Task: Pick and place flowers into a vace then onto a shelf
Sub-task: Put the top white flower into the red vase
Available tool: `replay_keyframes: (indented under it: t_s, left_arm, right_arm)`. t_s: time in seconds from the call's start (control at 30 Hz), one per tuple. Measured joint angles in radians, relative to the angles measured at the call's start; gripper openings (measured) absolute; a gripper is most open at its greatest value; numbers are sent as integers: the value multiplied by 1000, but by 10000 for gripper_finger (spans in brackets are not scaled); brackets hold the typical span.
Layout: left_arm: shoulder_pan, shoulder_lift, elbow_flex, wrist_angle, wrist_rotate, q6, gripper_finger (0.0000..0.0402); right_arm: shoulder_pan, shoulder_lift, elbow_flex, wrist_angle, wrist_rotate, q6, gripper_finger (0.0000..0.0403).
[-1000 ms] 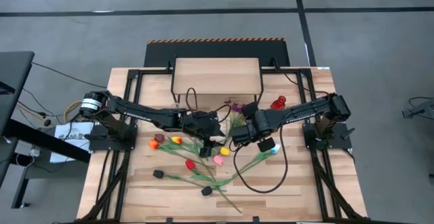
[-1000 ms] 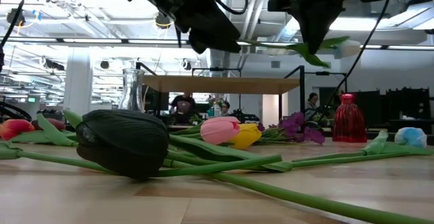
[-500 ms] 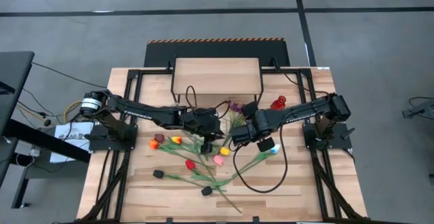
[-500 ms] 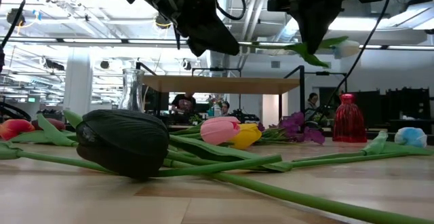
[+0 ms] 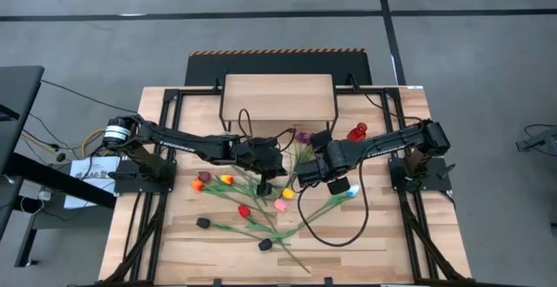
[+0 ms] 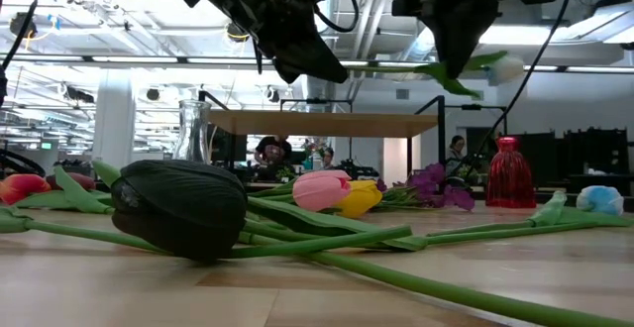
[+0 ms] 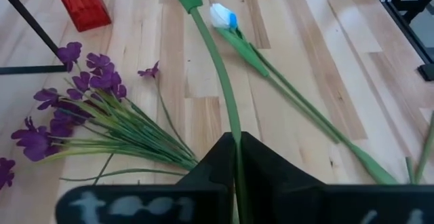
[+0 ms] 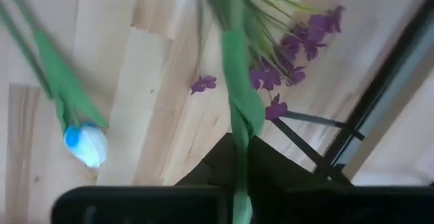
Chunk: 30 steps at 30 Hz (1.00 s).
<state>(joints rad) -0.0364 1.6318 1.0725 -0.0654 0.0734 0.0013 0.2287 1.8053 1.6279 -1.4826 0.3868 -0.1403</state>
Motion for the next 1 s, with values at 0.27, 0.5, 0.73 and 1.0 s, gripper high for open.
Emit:
replay_keyframes:
  t_s: [0.27,0.5,0.73,1.0]
  left_arm:
    - [10,0,0,-13,-1,0,0]
    - [34,0,0,-46,-33,-2,0]
    - [84,0,0,-105,-69,-1,0]
    - [136,-11,-1,-131,-90,0,0]
  right_arm:
    - [1,-1,0,3,41,62,121]
    - [23,-1,0,-14,37,81,230]
    - [52,-1,31,-90,34,96,267]
    - [82,-19,216,-87,33,100,266]
